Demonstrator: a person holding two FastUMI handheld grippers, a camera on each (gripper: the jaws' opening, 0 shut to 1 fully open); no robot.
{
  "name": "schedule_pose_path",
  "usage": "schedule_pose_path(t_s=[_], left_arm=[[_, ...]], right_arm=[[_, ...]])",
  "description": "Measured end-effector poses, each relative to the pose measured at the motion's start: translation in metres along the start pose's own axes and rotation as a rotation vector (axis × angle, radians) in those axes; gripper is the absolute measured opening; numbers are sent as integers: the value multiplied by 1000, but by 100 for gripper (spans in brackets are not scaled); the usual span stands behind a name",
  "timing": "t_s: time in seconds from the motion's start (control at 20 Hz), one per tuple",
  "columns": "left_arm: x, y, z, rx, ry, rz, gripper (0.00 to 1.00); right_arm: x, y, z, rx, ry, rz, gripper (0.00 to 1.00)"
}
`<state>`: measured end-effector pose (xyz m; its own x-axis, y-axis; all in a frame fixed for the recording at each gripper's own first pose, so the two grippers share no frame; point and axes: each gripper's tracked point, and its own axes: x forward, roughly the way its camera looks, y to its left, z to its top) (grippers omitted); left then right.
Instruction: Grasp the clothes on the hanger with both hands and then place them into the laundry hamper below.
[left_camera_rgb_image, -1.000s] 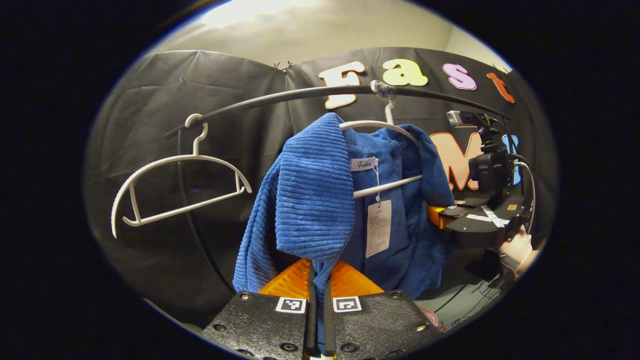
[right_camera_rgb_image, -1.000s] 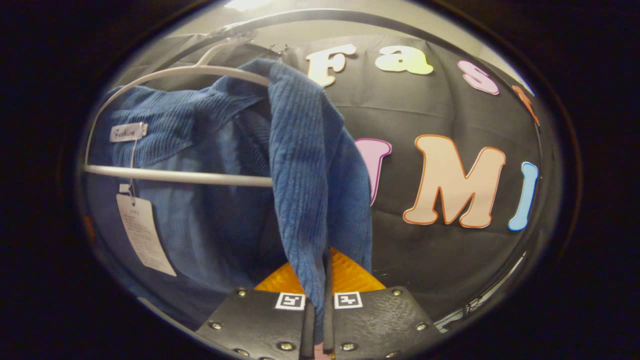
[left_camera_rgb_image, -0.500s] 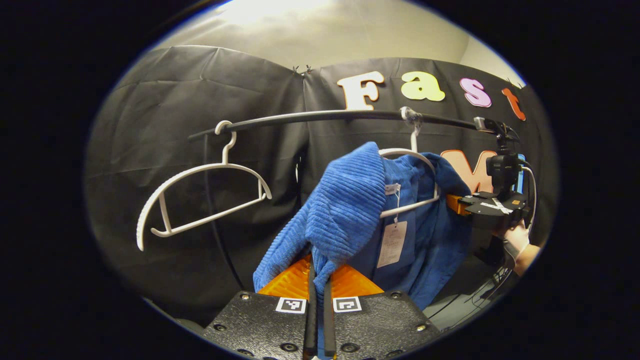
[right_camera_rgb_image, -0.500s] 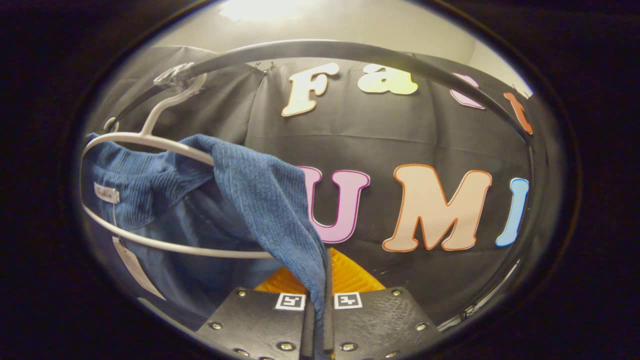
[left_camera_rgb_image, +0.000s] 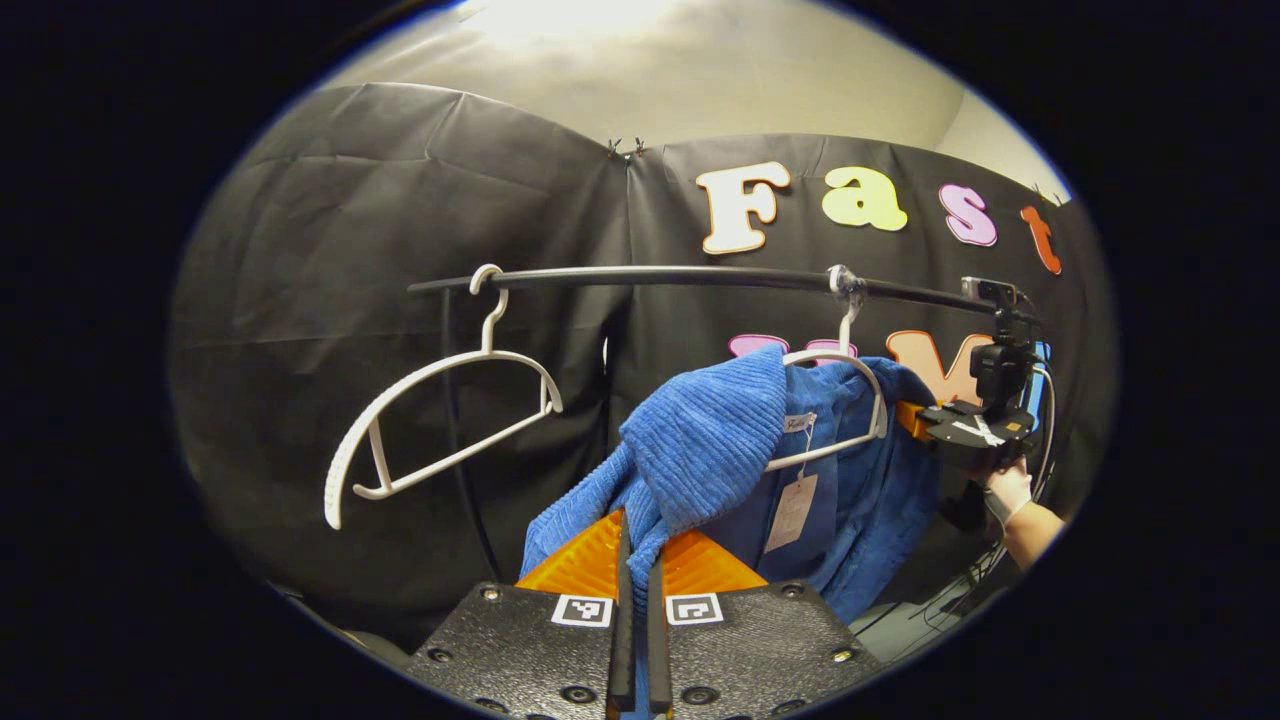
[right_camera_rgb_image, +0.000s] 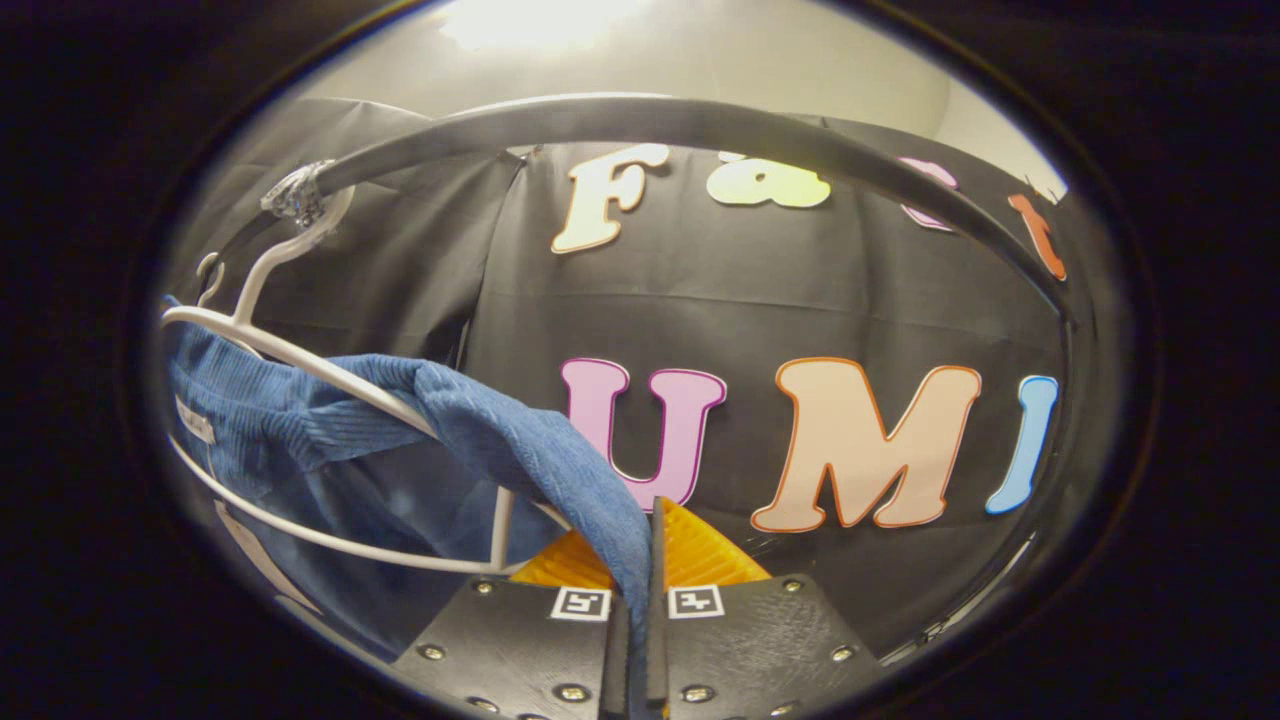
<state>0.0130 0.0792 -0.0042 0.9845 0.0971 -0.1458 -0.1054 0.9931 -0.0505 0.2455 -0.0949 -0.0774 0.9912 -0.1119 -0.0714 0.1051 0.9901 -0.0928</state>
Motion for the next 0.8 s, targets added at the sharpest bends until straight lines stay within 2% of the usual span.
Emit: schedule_pose_path(t_s=[0.15, 0.4, 0.65, 0.8], left_arm=[[-3, 10, 9, -32, -12, 10, 5], [-2, 33, 19, -42, -31, 49, 6], [8, 38, 32, -71, -52, 37, 6], [25, 41, 38, -44, -62, 33, 4]], right_arm=[[2, -4, 1, -11, -12, -17, 7], [11, -3, 9, -19, -33, 0, 7], [18, -7, 16, -19, -55, 5, 6], [24, -10, 15, -8, -52, 3, 7]])
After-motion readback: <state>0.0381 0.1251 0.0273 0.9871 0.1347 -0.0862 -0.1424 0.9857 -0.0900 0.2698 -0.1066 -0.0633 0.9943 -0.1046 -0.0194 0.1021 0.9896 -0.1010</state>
